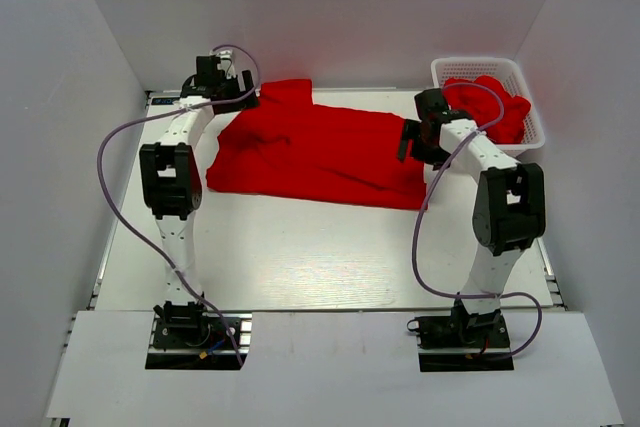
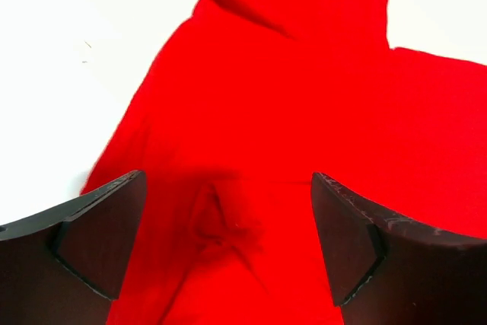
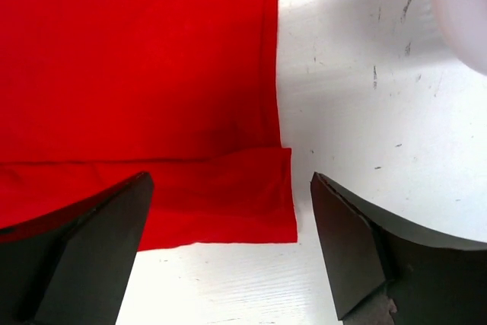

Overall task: Fold and stack the t-shirts
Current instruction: Fold the flattened tshirt in 1/3 of the way

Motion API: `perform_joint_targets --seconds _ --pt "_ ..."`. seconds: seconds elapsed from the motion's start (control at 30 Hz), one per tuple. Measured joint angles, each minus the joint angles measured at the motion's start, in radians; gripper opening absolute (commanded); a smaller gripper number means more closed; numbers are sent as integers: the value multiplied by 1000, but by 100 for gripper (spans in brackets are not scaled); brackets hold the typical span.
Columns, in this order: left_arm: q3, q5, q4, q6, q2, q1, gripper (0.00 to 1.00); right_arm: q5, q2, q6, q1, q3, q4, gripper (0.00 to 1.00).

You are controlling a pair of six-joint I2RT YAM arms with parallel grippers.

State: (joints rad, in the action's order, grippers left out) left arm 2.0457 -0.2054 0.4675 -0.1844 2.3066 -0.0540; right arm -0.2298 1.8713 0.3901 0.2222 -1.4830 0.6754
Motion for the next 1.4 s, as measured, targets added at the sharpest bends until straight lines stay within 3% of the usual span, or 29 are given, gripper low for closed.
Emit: perform_joint_targets --seconds 0.13,0.4,0.57,1.4 --pt "-147 -13 -8 0 -95 -1 99 43 -39 -29 3 28 -16 90" --pt "-624 -60 -51 -46 -380 -7 99 228 -157 -122 64 166 -109 90" --pt "-793 -92 -91 -88 -425 -9 99 287 -134 -154 134 204 -159 90" --pt "-854 -63 -140 -136 -423 -8 99 280 -117 -90 150 401 -299 90"
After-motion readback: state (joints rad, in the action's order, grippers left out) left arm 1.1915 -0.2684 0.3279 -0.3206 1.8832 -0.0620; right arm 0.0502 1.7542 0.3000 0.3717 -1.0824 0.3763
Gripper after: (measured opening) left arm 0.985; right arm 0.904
